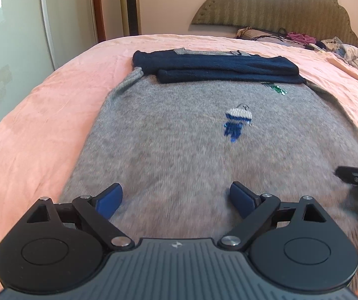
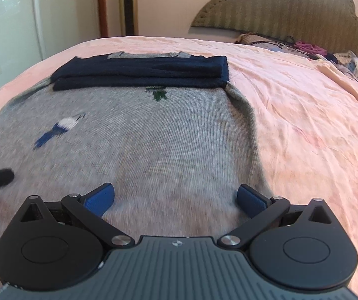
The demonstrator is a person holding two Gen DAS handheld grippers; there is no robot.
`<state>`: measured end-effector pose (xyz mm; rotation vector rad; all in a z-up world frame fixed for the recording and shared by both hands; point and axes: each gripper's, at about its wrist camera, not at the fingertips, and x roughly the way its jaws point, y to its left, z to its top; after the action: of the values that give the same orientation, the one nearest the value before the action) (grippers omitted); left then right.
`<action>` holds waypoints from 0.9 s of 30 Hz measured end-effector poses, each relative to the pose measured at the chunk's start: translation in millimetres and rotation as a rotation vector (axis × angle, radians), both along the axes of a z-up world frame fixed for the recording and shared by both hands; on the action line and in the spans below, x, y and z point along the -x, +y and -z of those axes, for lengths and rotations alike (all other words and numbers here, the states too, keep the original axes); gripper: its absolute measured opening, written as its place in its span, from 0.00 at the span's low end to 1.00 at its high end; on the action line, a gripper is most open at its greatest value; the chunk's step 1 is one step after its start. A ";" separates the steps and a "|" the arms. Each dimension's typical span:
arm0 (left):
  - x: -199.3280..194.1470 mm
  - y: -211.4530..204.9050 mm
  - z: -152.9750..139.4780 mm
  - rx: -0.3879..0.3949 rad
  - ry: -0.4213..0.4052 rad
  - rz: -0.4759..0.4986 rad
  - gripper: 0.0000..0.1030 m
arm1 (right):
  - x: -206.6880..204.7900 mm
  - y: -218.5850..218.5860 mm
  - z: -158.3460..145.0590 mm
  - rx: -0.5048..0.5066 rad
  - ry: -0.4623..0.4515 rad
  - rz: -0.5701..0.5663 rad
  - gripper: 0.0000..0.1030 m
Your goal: Fold small clothes
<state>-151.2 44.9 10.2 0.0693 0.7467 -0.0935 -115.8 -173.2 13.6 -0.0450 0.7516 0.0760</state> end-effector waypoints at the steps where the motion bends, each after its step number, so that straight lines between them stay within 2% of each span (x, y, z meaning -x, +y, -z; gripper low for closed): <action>1: 8.1 2.7 -0.3 -0.002 -0.005 0.010 0.91 | 11.2 -4.0 -0.5 -0.004 -0.005 -0.025 1.00; 4: 30.0 13.6 -2.9 0.002 -0.006 0.030 0.91 | 47.1 -19.8 -2.6 -0.017 -0.016 -0.105 1.00; 8: 51.8 41.1 -15.7 0.041 -0.004 -0.003 0.91 | 76.2 -42.1 -19.1 -0.048 0.055 -0.188 1.00; 10: 57.4 60.0 -21.0 0.064 0.003 -0.044 0.91 | 85.2 -60.6 -33.0 -0.091 0.057 -0.159 1.00; 11: 58.4 71.8 -21.5 0.104 0.021 -0.059 0.91 | 87.4 -71.5 -38.3 -0.123 0.059 -0.129 1.00; 12: 58.2 83.6 -20.3 0.155 0.051 -0.072 0.91 | 87.4 -85.4 -41.3 -0.180 0.080 -0.098 1.00; 14: 57.1 106.7 -14.5 0.305 0.117 -0.088 0.92 | 82.5 -110.7 -39.3 -0.311 0.156 -0.045 1.00; 15: 60.3 115.5 -13.9 0.378 0.110 -0.085 0.92 | 78.3 -122.5 -34.5 -0.380 0.204 -0.020 1.00; 17: 58.7 131.5 -10.1 0.616 0.168 -0.032 0.92 | 76.9 -132.1 -29.4 -0.458 0.222 -0.012 1.00; 19: 53.3 142.3 3.6 0.912 0.265 0.041 0.92 | 73.0 -132.0 -28.3 -0.542 0.256 -0.046 1.00; 20: 50.9 143.5 10.3 0.994 0.298 0.052 0.92 | 71.1 -129.7 -27.4 -0.598 0.275 -0.071 1.00; 21: 49.5 142.4 15.2 1.021 0.317 0.041 0.92 | 68.1 -127.0 -25.3 -0.661 0.302 -0.106 1.00; 23: 47.9 138.5 16.8 0.989 0.323 0.029 0.87 | 64.3 -117.4 -18.6 -0.749 0.361 -0.167 0.99; 24: 46.7 137.0 16.3 0.970 0.329 0.021 0.76 | 62.9 -112.4 -16.3 -0.750 0.372 -0.177 0.95; 25: 45.3 136.4 15.9 0.949 0.339 0.011 0.59 | 62.5 -110.0 -16.3 -0.745 0.358 -0.178 0.94; 26: 42.4 138.4 17.2 0.932 0.354 -0.001 0.53 | 61.2 -111.1 -15.9 -0.755 0.356 -0.169 0.90; 27: 39.6 141.4 19.4 0.926 0.368 -0.013 0.39 | 59.1 -114.9 -15.8 -0.775 0.359 -0.149 0.80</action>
<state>-190.8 186.3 -9.2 -0.8535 1.0075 -0.4389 -174.9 -288.1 29.4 0.6665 1.0337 0.5233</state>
